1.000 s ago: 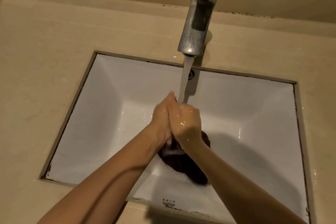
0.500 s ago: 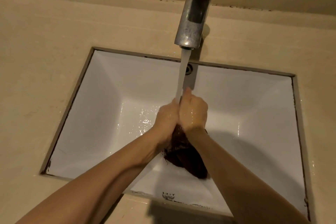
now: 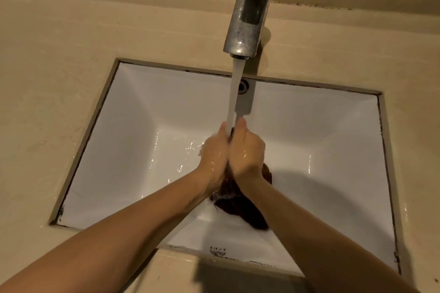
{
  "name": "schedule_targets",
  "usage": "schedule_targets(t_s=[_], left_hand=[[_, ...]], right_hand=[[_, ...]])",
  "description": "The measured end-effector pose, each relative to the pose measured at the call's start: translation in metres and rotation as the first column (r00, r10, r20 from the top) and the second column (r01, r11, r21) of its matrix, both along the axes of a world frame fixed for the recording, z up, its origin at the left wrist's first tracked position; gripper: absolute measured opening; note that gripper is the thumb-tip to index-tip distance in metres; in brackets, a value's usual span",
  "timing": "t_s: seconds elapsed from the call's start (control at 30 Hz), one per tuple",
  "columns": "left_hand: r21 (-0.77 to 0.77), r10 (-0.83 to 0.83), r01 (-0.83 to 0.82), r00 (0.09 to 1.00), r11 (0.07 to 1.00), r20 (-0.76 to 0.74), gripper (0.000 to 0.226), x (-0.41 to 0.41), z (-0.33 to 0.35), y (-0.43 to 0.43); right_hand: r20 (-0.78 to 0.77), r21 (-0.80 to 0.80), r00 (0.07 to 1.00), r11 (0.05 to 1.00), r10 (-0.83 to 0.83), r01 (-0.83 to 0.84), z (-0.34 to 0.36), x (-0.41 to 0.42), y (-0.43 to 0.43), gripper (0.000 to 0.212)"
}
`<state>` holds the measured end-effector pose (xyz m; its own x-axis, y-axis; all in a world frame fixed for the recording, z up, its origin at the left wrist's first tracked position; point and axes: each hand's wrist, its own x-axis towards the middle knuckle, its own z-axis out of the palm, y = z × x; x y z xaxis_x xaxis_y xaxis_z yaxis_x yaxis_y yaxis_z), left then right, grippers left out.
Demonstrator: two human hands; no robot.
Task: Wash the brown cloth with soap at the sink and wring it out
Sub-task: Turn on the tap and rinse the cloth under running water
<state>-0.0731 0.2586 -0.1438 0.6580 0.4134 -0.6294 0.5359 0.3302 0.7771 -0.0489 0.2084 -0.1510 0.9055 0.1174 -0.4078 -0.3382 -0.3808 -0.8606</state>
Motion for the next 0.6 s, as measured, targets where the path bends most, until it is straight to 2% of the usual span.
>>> schedule_targets(t_s=[0.03,0.1,0.2,0.27,0.37,0.4,0.5,0.6], left_hand=[[0.073,-0.063,0.064,0.998,0.995,-0.005,0.032,-0.002,-0.001,-0.002],[0.076,-0.103,0.104,0.995,0.992,-0.018,0.041,-0.003,0.004,0.002],[0.012,-0.025,0.026,0.998,1.000,-0.059,0.046,0.003,0.000,0.015],[-0.034,0.049,-0.051,0.997,0.998,-0.055,0.039,0.006,0.001,0.014],[-0.055,-0.024,0.021,0.998,0.998,-0.061,0.032,0.002,0.006,0.001],[-0.083,-0.042,0.038,0.998,0.996,-0.047,0.032,0.001,0.008,0.000],[-0.214,-0.087,0.087,0.996,0.973,0.009,0.035,-0.002,0.010,0.011],[-0.387,-0.120,0.127,0.992,0.913,0.041,0.046,-0.005,0.009,0.031]], right_hand=[[0.013,-0.059,1.000,0.998,-0.014,0.015,-0.001,0.007,0.000,0.042],[0.006,-0.182,0.999,0.982,0.044,-0.042,-0.002,0.010,-0.001,0.042],[0.054,-0.374,0.969,0.904,0.243,-0.206,0.003,-0.006,0.010,0.033],[0.093,-0.398,0.963,0.896,0.253,-0.197,0.004,-0.010,0.013,0.034],[0.075,-0.241,0.997,0.970,0.024,-0.005,-0.001,0.013,0.005,0.044],[0.069,-0.205,0.998,0.979,0.013,0.001,-0.005,0.021,0.002,0.045],[0.077,-0.172,0.991,0.981,0.107,-0.092,-0.007,0.031,-0.002,0.054],[-0.084,-0.094,0.970,0.967,0.228,-0.236,-0.004,0.037,-0.010,0.061]])
